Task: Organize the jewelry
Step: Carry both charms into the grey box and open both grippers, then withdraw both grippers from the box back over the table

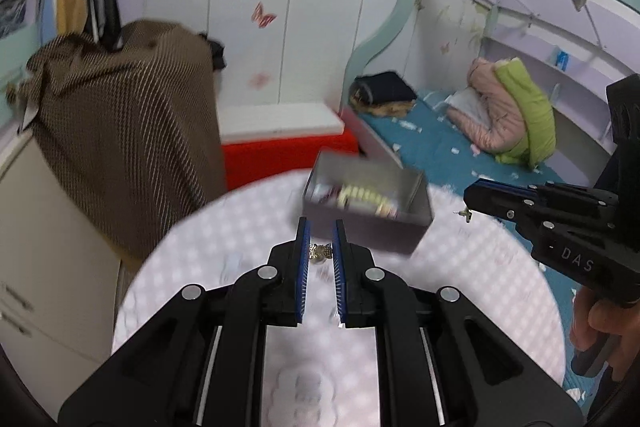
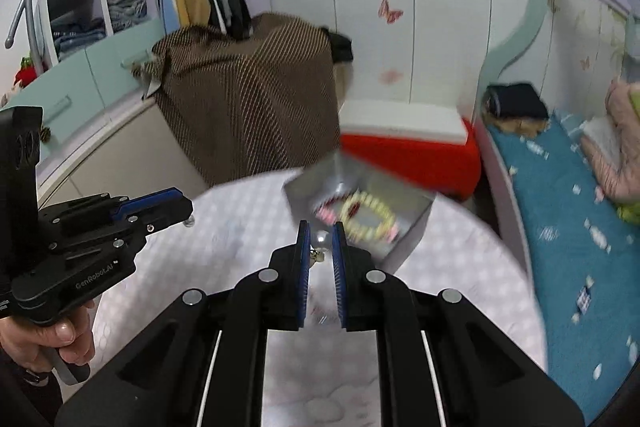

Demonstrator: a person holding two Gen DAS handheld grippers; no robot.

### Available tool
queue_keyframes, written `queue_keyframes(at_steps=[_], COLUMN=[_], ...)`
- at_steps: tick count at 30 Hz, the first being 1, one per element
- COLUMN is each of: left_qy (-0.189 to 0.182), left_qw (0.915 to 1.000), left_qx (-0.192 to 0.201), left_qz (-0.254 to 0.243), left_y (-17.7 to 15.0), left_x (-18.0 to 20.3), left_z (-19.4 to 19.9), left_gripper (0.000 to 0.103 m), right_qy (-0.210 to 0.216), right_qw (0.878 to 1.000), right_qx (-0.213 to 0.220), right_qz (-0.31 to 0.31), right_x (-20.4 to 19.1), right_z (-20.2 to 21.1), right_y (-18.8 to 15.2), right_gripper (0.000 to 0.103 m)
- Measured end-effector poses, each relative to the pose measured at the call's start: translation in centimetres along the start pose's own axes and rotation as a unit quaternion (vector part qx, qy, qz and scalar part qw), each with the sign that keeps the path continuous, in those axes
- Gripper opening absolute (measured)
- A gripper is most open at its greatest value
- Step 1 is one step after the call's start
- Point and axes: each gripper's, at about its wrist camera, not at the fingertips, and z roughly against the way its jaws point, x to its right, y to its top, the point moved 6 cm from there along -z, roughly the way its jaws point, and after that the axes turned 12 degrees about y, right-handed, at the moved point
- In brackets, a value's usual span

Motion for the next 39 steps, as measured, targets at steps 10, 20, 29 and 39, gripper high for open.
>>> queue_keyframes(at_steps=[10,20,29,39], left_qy=[-0.049,-0.065,-0.057,0.006], left_qw=[0.9987,0.9953,0.9936,0.9962], left_qx=[-0.008,-0.069,-0.098,-0.073], left_qz=[-0.01,-0.017,-0.002,0.048], left_y=[7.5,8.9,8.4,8.6], left_x=[3.6,5.6,5.2,1.0], left_z=[-4.2,-11.1,-13.4,-11.4], left_gripper=[0.012,0.012,0.041,0.094], right_qy=[0.01,0.027,0.033,0.027], right_qw=[1.0,0.996,0.994,0.99], right_qx=[-0.005,-0.032,-0.047,-0.036], right_qz=[-0.023,-0.074,-0.093,-0.137], right_x=[4.2,6.8,8.0,9.2], right_z=[-1.5,-3.9,-5.3,-5.4], right_y=[5.1,5.2,5.1,4.5], right_gripper=[0.01,0.01,0.01,0.096])
